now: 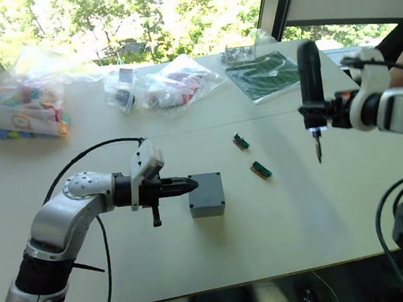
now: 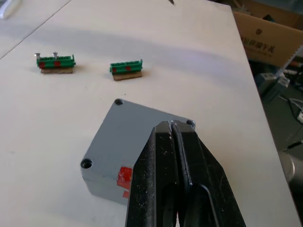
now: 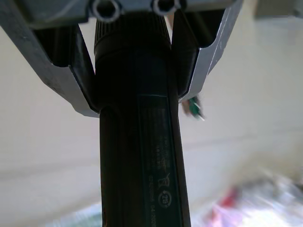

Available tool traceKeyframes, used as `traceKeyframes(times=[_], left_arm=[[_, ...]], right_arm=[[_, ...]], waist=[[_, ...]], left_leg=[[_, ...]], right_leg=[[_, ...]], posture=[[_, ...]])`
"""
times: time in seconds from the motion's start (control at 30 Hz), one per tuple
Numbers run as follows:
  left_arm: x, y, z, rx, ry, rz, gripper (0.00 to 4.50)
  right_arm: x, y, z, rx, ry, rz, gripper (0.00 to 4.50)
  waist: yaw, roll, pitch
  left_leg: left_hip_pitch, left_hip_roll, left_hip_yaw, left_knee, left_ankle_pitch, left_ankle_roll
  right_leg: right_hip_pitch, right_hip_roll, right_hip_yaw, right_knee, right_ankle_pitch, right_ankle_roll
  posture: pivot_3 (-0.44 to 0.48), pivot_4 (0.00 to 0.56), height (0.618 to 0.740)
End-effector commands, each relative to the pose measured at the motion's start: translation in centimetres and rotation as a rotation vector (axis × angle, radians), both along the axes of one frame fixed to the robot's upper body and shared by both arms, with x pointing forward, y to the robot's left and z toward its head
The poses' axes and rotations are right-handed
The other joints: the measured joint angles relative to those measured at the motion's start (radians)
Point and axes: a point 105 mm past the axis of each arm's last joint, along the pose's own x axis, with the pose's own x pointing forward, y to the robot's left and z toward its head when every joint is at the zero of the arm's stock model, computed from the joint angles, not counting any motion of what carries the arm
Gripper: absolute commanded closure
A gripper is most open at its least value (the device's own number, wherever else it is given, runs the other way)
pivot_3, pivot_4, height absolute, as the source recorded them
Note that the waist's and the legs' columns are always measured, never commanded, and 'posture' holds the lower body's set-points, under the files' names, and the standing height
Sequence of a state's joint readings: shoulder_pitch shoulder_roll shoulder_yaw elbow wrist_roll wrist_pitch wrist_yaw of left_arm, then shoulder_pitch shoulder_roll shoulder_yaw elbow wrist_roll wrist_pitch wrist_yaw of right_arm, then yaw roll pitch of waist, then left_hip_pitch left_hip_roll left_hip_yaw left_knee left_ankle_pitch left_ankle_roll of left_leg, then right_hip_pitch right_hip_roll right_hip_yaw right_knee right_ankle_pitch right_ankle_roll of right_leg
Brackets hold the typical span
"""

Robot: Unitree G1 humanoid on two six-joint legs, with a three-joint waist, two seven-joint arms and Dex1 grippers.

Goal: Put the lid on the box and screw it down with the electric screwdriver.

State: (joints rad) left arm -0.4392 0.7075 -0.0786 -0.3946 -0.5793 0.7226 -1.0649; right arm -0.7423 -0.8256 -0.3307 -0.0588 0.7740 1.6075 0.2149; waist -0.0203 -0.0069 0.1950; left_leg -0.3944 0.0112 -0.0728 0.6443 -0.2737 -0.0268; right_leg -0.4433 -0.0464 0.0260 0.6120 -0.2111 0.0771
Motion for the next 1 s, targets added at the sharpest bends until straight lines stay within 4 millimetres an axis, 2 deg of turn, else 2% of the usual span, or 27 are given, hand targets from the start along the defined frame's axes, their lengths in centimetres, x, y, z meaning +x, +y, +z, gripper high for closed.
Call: traceKeyframes(times=[0.03,0.2,0.4,0.47,0.5,0.53,0.57,0.63,0.7,0.73,0.8,0.87,0.93,0.97,1.0], left_arm=[[-1.3,-0.3,0.6,0.005,-0.033,-0.023,4.50],[-1.4,-0.3,-0.5,0.014,-0.019,0.023,4.50],[-1.5,-0.3,-1.3,0.015,-0.003,0.055,4.50],[-1.5,-0.1,-1.5,0.018,0.001,0.068,4.50],[-1.4,0.1,-1.5,0.019,0.003,0.074,4.50],[-1.4,0.3,-1.5,0.022,0.004,0.080,4.50],[-1.3,0.4,-1.5,0.024,0.004,0.085,4.50],[-0.9,1.0,-1.5,0.028,0.006,0.109,4.50],[-0.4,2.0,-1.2,0.033,0.004,0.145,4.50],[0.0,2.6,-1.0,0.031,0.002,0.171,4.50],[1.1,4.5,-0.6,0.030,-0.005,0.252,4.50],[1.8,6.0,-0.4,0.033,-0.006,0.311,4.50],[2.2,6.8,-0.5,0.040,-0.003,0.341,4.50],[2.3,7.0,-0.7,0.051,-0.002,0.349,4.50],[2.7,7.4,-1.4,0.093,-0.003,0.366,4.50]], right_arm=[[-2.1,0.8,-2.0,0.054,0.126,0.129,2.64],[-3.0,1.2,-4.8,0.086,0.261,0.143,2.64],[-2.4,1.5,-5.4,0.076,0.292,0.123,2.64],[-2.4,1.5,-5.7,0.055,0.306,0.119,1.66],[-2.5,1.3,-5.9,0.012,0.310,0.109,1.47],[-2.7,1.2,-6.0,-0.023,0.308,0.113,1.01],[-2.7,1.3,-6.1,-0.046,0.305,0.117,0.74],[-2.4,1.6,-5.4,-0.045,0.269,0.124,0.18],[-1.5,1.7,-3.9,-0.088,0.186,0.126,0.04],[-0.8,1.7,-2.7,-0.112,0.118,0.131,0.04],[0.6,3.3,1.5,-0.110,-0.113,0.237,0.04],[0.1,5.8,3.5,-0.037,-0.225,0.394,0.04],[-1.1,8.1,4.1,0.016,-0.290,0.541,0.04],[-1.8,9.3,3.9,-0.018,-0.342,0.629,0.04],[-2.6,10.8,2.5,-0.102,-0.360,0.719,0.04]], waist=[[-0.004,0.001,0.001],[-0.026,0.002,0.004],[-0.023,0.001,0.005],[-0.023,0.001,0.005],[-0.023,0.001,0.005],[-0.022,0.001,0.005],[-0.022,0.001,0.005],[-0.022,0.001,0.005],[-0.022,0.001,0.005],[-0.023,0.001,0.005],[-0.026,0.003,0.006],[-0.025,0.003,0.006],[-0.024,0.002,0.006],[-0.022,0.001,0.006],[-0.020,0.001,0.006]], left_leg=[[0.001,0.000,0.001,0.000,-0.002,0.003],[0.004,0.002,0.001,0.002,-0.003,0.006],[0.003,0.003,0.000,0.005,-0.003,0.006],[0.003,0.002,0.000,0.006,-0.003,0.006],[0.003,0.002,0.001,0.006,-0.003,0.006],[0.003,0.002,0.000,0.006,-0.003,0.006],[0.003,0.002,0.000,0.005,-0.003,0.006],[0.003,0.002,0.000,0.004,-0.003,0.006],[0.003,0.002,0.000,0.004,-0.003,0.006],[0.003,0.002,0.000,0.004,-0.003,0.006],[0.003,0.002,0.000,0.004,-0.003,0.006],[0.004,0.002,0.001,0.004,-0.003,0.006],[0.004,0.004,0.000,0.004,-0.003,0.006],[0.004,0.005,-0.002,0.003,-0.003,0.006],[0.004,0.006,-0.002,0.003,-0.003,0.006]], right_leg=[[0.000,0.000,0.000,0.001,0.000,0.001],[0.000,0.003,0.001,0.005,-0.001,0.003],[0.001,0.004,0.001,0.005,-0.002,0.003],[0.001,0.004,0.001,0.005,-0.001,0.003],[0.001,0.004,0.001,0.005,-0.001,0.003],[0.001,0.004,0.001,0.005,-0.001,0.003],[0.001,0.004,0.001,0.005,-0.001,0.003],[0.001,0.004,0.001,0.005,-0.001,0.003],[0.001,0.004,0.001,0.005,-0.001,0.003],[0.001,0.004,0.001,0.004,-0.001,0.003],[0.001,0.004,0.001,0.004,-0.001,0.004],[0.000,0.004,0.001,0.005,-0.001,0.004],[0.000,0.006,0.000,0.005,-0.002,0.004],[0.001,0.007,-0.001,0.005,-0.002,0.004],[0.001,0.008,-0.001,0.005,-0.002,0.004]], posture=[[0.000,0.150,0.740],[0.000,0.150,0.740],[0.000,0.150,0.740],[0.000,0.150,0.740],[0.000,0.150,0.740],[0.000,0.150,0.740],[0.000,0.150,0.740],[0.000,0.150,0.740],[0.000,0.150,0.740],[0.000,0.150,0.740],[0.000,0.150,0.740],[0.000,0.150,0.740],[0.000,0.150,0.740],[0.000,0.150,0.740],[0.000,0.150,0.740]])
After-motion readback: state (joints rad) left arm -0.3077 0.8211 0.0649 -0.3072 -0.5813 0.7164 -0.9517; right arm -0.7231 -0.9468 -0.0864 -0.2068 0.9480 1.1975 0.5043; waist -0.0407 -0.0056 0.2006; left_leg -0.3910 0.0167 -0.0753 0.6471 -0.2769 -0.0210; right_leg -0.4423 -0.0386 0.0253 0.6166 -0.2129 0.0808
